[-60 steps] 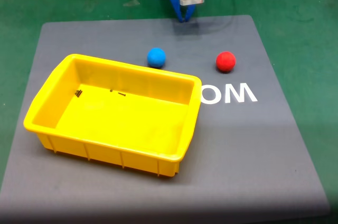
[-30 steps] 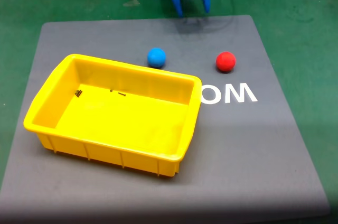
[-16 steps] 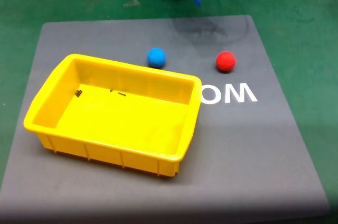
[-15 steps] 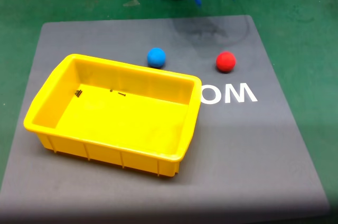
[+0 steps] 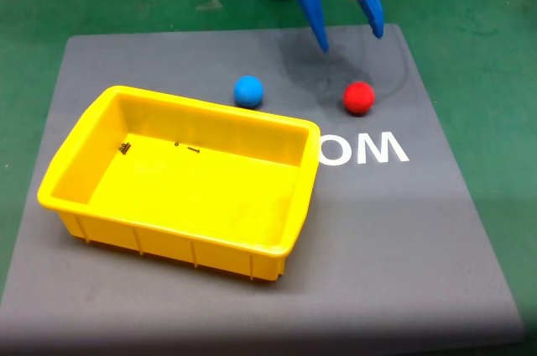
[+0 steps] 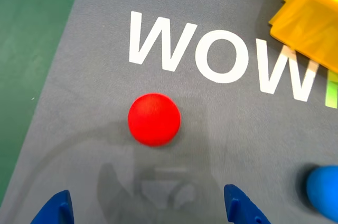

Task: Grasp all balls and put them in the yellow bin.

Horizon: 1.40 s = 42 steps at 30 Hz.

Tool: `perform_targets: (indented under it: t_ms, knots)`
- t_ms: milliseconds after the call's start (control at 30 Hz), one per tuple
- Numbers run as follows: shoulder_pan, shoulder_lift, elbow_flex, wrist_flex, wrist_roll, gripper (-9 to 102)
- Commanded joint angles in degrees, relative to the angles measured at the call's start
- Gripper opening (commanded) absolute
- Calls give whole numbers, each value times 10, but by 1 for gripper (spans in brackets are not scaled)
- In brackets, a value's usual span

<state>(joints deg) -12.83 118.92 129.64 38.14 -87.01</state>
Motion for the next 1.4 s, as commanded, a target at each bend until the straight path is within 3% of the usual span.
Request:
perform_targets:
  t_ms: [0, 733, 1367]
  knots:
    - [10, -30, -53, -39, 1, 33]
    - [5, -221, -131, -103, 13, 31]
    - [-17, -293, -172, -99, 34, 28]
